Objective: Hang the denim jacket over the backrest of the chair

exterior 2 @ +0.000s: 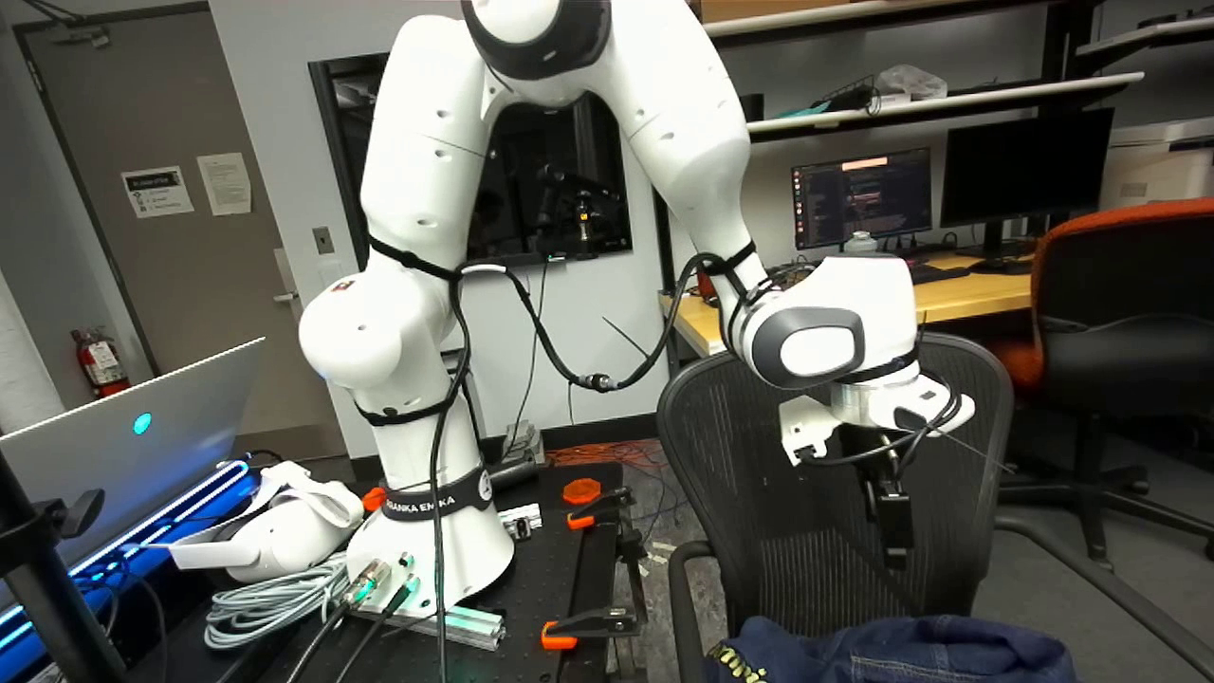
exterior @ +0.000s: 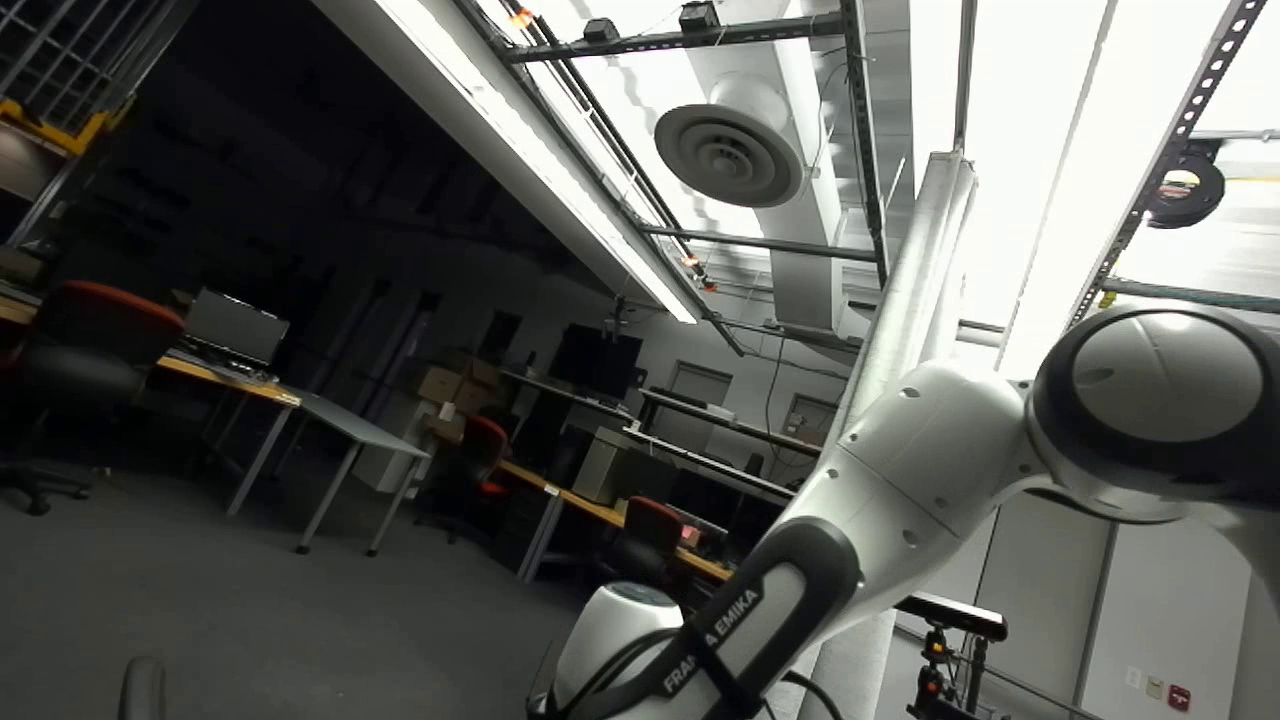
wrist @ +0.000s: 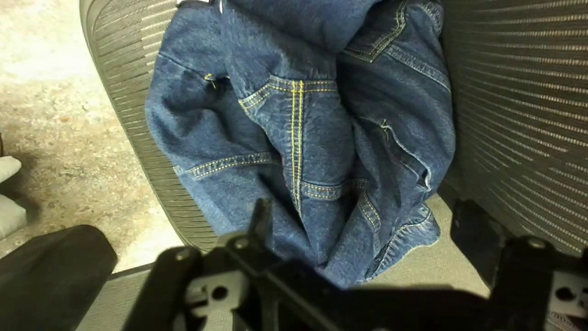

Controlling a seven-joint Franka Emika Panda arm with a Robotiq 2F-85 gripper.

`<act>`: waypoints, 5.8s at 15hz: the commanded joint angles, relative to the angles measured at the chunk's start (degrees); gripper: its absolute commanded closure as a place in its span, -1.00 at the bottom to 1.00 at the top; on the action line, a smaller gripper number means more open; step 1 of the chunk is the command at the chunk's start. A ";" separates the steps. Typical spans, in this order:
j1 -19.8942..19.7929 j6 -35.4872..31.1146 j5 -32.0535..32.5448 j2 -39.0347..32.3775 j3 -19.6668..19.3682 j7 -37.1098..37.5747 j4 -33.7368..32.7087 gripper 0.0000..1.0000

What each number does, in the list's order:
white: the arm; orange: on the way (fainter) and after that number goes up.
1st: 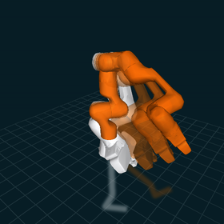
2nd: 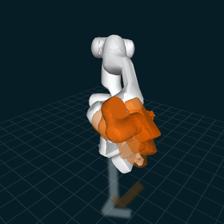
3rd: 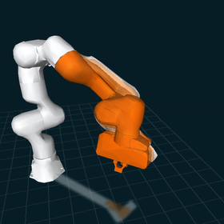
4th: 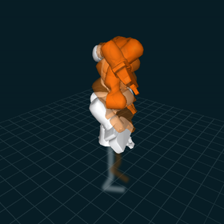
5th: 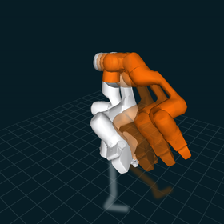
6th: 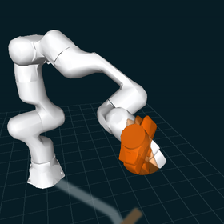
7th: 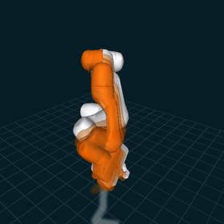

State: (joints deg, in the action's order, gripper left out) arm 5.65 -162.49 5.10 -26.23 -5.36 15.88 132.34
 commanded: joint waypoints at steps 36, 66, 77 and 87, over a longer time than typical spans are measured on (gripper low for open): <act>9.54 -3.78 -3.35 -35.54 -7.83 6.60 -34.16 -0.80; 1.08 13.46 -2.99 -3.50 -4.20 -1.67 -30.84 0.96; -3.28 31.68 -7.70 5.70 7.48 -16.36 -43.06 0.96; -1.92 45.76 -11.92 3.58 12.82 -23.93 -63.79 0.96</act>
State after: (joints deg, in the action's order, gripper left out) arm 3.55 -121.54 -5.05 -21.11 6.17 -4.58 77.24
